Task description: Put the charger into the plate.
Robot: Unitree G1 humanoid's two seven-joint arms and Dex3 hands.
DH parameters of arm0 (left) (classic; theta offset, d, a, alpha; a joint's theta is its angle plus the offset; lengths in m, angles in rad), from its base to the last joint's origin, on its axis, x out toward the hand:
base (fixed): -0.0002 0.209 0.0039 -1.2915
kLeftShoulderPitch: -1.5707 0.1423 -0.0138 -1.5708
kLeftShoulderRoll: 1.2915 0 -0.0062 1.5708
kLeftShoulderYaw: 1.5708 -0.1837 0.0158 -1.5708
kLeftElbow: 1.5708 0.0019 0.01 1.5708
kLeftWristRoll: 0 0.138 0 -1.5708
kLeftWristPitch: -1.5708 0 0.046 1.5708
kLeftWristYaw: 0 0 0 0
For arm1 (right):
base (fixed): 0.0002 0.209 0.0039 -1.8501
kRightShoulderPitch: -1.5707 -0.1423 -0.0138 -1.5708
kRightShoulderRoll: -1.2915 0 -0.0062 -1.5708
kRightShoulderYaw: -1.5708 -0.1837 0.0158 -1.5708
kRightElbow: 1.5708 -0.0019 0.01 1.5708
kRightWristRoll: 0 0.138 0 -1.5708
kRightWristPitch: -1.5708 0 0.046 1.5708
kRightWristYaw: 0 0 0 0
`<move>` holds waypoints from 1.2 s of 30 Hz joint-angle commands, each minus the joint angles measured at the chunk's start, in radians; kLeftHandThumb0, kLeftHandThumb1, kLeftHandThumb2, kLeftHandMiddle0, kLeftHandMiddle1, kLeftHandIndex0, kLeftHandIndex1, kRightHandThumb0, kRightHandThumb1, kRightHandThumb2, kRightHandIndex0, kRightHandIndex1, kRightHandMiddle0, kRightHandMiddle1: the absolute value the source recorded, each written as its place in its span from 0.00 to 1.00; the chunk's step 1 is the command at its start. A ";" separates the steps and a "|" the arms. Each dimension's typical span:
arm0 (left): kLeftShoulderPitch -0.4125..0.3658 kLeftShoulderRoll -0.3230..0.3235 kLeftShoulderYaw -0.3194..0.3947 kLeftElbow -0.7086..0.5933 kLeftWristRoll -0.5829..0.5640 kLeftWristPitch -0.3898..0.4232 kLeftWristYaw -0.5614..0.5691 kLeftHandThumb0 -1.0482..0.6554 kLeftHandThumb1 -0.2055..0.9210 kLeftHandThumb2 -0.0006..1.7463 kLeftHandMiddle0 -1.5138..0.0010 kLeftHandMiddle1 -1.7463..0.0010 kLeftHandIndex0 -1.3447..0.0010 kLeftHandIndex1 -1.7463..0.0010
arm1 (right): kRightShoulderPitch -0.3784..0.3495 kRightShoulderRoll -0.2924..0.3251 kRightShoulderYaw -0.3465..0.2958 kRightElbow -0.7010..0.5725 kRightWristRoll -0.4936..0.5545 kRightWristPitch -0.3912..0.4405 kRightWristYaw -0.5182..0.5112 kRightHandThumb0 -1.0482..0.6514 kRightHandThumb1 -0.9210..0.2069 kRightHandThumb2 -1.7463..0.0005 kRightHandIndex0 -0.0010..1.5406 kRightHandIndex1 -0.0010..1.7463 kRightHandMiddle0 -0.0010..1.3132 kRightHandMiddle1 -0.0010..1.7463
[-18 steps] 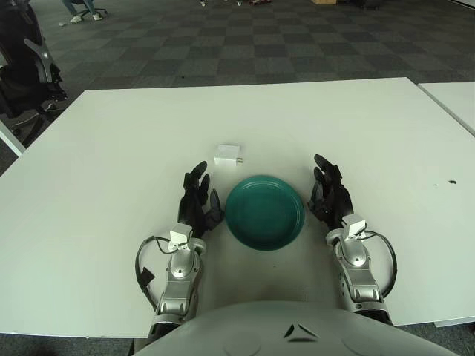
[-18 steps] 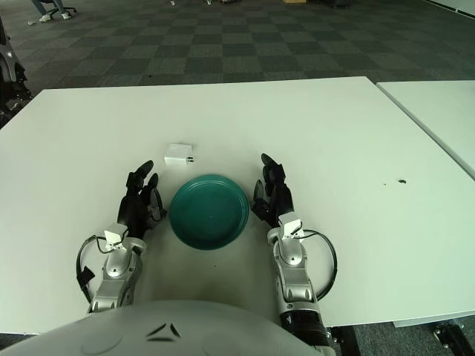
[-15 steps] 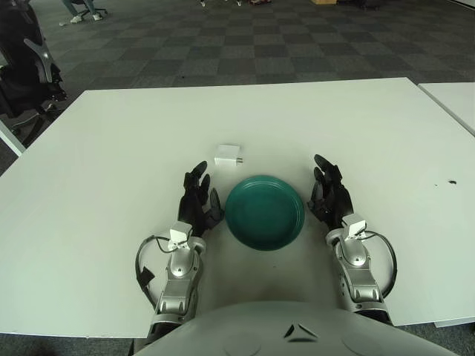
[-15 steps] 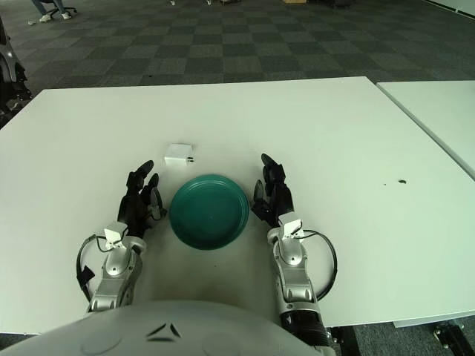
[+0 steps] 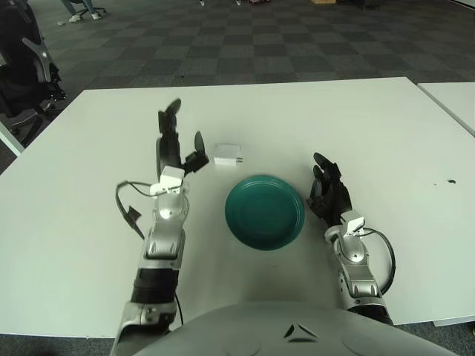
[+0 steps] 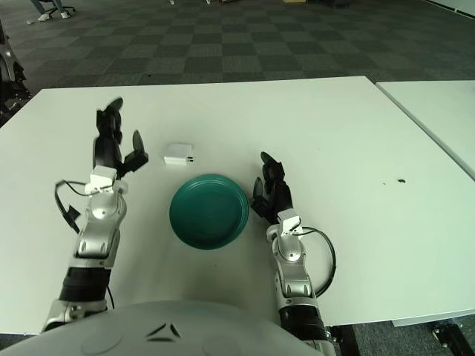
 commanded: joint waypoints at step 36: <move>-0.729 0.344 -0.438 0.968 0.244 -0.328 -0.590 0.01 1.00 0.16 0.84 1.00 0.95 0.23 | 0.014 0.032 -0.009 0.165 0.021 0.071 -0.019 0.04 0.00 0.52 0.12 0.01 0.00 0.32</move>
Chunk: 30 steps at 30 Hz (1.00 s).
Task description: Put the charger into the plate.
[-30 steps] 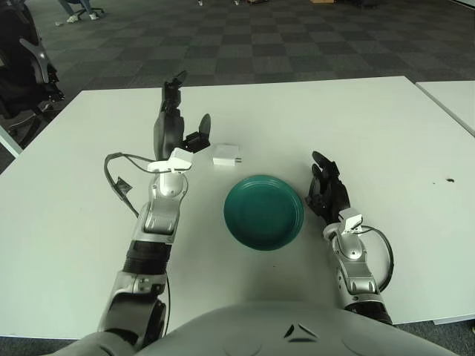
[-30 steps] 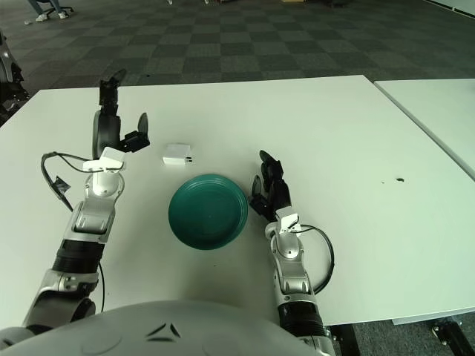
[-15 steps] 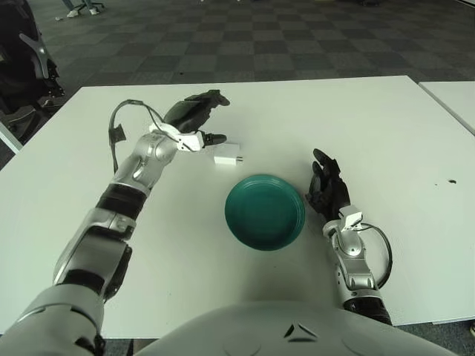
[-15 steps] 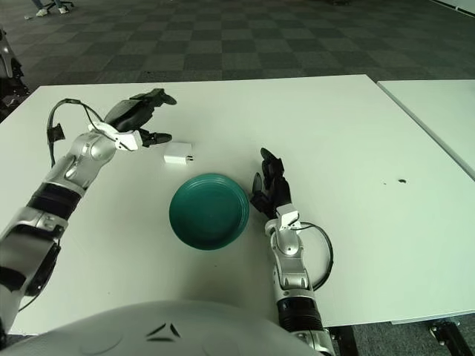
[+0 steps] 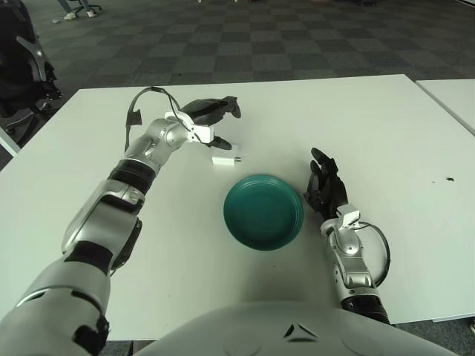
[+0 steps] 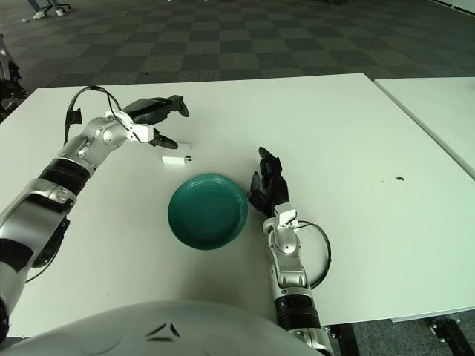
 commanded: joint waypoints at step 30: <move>-0.146 -0.099 -0.110 0.357 0.054 -0.047 0.028 0.02 1.00 0.15 0.85 1.00 0.96 0.24 | 0.059 0.018 0.000 0.137 -0.005 0.077 -0.031 0.05 0.00 0.51 0.14 0.01 0.00 0.35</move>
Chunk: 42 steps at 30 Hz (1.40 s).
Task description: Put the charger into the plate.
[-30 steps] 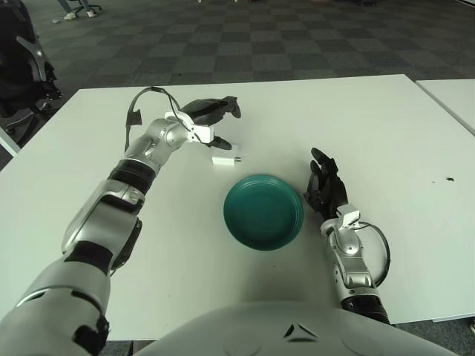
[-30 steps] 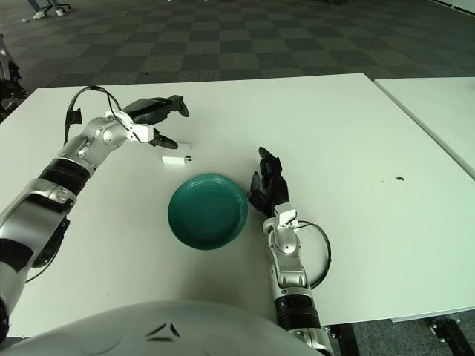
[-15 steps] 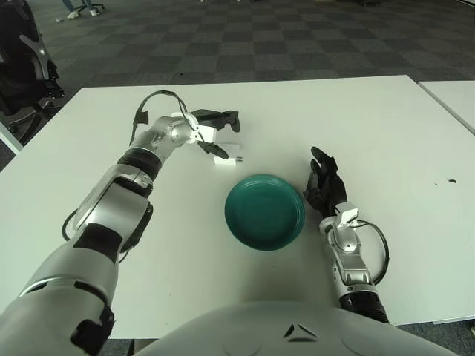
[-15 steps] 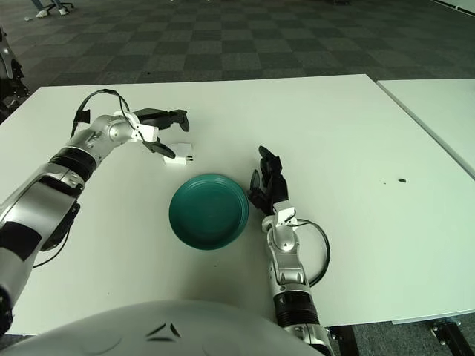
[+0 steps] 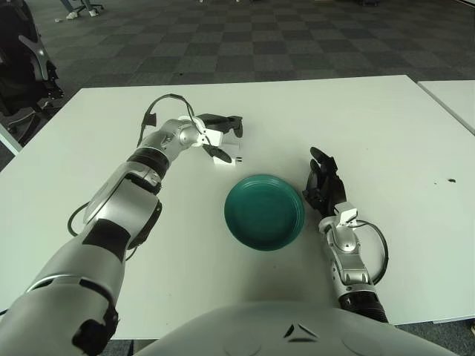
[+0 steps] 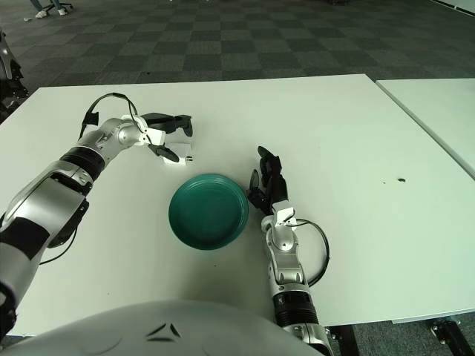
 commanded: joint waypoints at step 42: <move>-0.017 -0.049 -0.096 0.146 0.088 0.137 0.162 0.01 1.00 0.16 0.91 1.00 1.00 0.47 | 0.105 0.001 -0.005 0.129 -0.014 0.041 -0.021 0.08 0.00 0.51 0.15 0.01 0.00 0.34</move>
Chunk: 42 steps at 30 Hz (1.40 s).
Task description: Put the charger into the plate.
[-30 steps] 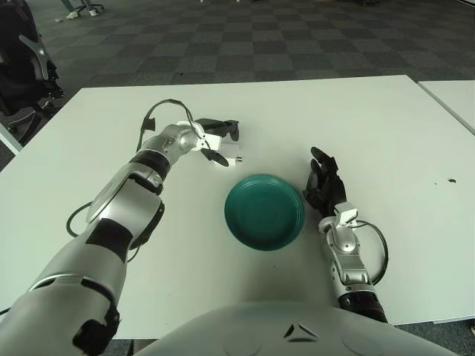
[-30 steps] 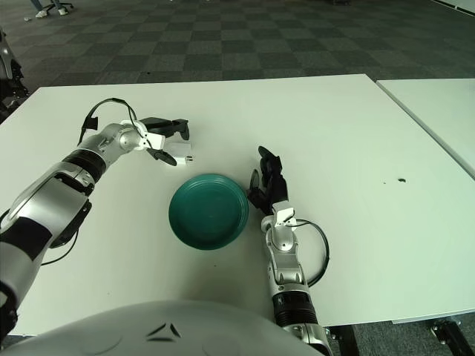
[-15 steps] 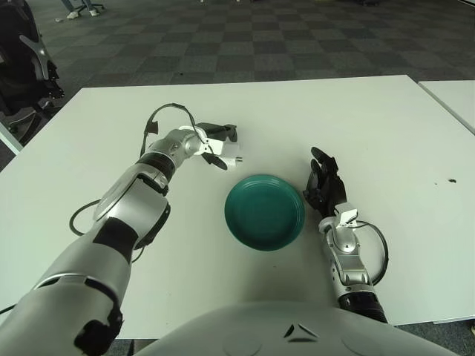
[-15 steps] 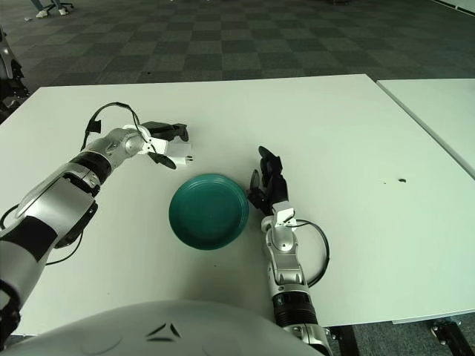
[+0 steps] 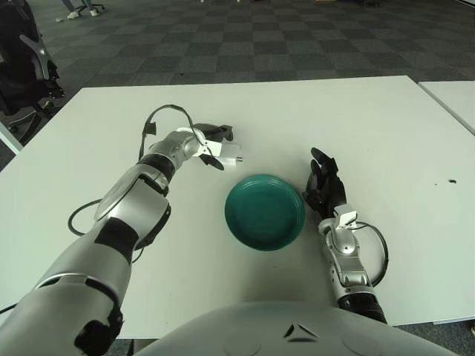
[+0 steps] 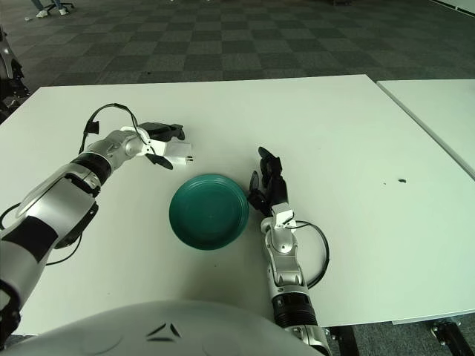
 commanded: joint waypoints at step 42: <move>0.068 -0.086 0.025 0.055 -0.038 0.125 -0.054 0.07 1.00 0.21 0.82 0.98 1.00 0.53 | 0.095 -0.010 -0.020 0.109 0.020 0.076 0.015 0.09 0.00 0.52 0.15 0.00 0.00 0.33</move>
